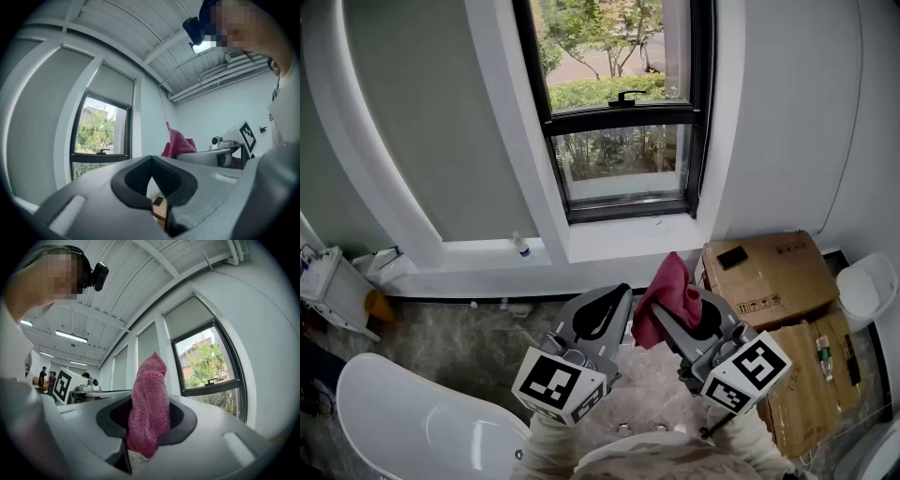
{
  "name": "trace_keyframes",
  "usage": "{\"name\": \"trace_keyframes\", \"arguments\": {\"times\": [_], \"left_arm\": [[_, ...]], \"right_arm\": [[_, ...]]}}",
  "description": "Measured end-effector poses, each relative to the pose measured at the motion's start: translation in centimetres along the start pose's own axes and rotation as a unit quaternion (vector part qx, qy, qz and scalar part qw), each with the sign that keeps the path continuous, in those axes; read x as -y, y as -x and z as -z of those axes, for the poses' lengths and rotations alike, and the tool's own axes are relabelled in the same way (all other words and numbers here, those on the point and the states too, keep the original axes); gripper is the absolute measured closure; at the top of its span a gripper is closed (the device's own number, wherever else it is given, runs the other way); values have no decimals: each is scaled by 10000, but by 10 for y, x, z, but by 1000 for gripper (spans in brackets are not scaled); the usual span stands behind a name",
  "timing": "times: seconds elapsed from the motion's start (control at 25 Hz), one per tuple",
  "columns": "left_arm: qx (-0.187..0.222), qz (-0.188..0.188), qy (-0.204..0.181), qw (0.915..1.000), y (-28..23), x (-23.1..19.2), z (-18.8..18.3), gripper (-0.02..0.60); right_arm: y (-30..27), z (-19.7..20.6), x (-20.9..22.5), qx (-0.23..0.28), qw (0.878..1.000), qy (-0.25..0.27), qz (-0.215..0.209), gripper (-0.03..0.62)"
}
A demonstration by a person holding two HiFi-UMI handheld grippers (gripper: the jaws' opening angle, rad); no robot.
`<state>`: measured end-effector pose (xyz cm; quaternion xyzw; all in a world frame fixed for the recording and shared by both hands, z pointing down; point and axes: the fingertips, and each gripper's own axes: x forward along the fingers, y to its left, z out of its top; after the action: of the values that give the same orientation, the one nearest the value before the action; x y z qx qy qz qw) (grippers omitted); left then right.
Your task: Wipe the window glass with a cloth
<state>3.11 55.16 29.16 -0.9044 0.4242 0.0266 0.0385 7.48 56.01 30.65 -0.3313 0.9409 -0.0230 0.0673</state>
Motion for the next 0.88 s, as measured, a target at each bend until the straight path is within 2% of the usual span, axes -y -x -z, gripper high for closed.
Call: {"name": "trace_keyframes", "arguments": {"times": [0.64, 0.88], "left_arm": [[13, -123, -52, 9999, 17, -11, -4, 581], [87, -166, -51, 9998, 47, -51, 3, 581]], "right_arm": [[-10, 3, -14, -40, 9999, -91, -75, 457], [-37, 15, -36, -56, 9996, -291, -8, 457]]}}
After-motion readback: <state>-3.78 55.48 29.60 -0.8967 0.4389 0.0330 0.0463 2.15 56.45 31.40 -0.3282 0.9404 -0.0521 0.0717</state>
